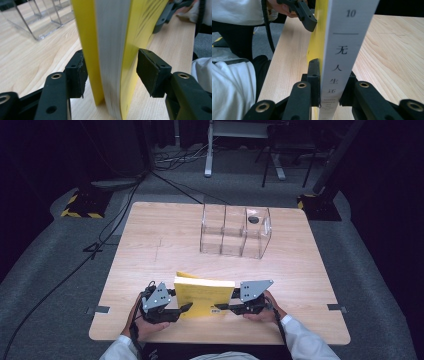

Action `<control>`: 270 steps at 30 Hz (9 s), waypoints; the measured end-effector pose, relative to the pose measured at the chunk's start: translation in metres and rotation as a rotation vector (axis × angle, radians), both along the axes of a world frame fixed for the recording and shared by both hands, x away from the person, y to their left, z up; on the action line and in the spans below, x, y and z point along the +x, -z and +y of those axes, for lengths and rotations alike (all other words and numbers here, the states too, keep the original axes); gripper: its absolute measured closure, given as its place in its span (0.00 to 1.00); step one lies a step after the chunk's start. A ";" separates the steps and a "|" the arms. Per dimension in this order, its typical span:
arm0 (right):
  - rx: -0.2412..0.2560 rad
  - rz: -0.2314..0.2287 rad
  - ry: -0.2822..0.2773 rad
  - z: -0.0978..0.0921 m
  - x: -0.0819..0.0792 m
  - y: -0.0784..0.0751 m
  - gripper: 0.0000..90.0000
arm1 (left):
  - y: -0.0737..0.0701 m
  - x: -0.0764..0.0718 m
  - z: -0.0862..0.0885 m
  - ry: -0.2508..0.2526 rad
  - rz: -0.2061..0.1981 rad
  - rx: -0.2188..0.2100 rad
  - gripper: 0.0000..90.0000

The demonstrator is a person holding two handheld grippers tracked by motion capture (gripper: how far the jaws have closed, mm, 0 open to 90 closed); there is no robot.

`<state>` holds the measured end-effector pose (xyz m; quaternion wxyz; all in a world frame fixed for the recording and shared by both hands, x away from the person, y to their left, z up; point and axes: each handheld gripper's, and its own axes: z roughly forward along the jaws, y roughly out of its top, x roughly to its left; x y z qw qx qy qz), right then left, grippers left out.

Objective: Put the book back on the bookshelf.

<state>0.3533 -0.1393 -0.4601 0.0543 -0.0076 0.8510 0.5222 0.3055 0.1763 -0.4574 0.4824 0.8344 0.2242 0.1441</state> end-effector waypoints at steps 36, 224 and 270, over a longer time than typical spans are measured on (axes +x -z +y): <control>0.101 -0.024 0.141 -0.054 -0.007 -0.021 0.72 | 0.003 0.029 -0.059 0.072 -0.004 -0.012 0.62; 0.229 -0.139 1.113 -0.116 0.118 -0.028 0.61 | 0.047 0.013 0.026 -0.270 0.214 0.204 0.17; -0.063 -0.027 0.831 -0.134 0.081 -0.047 0.43 | 0.047 0.013 0.026 -0.268 0.213 0.206 0.17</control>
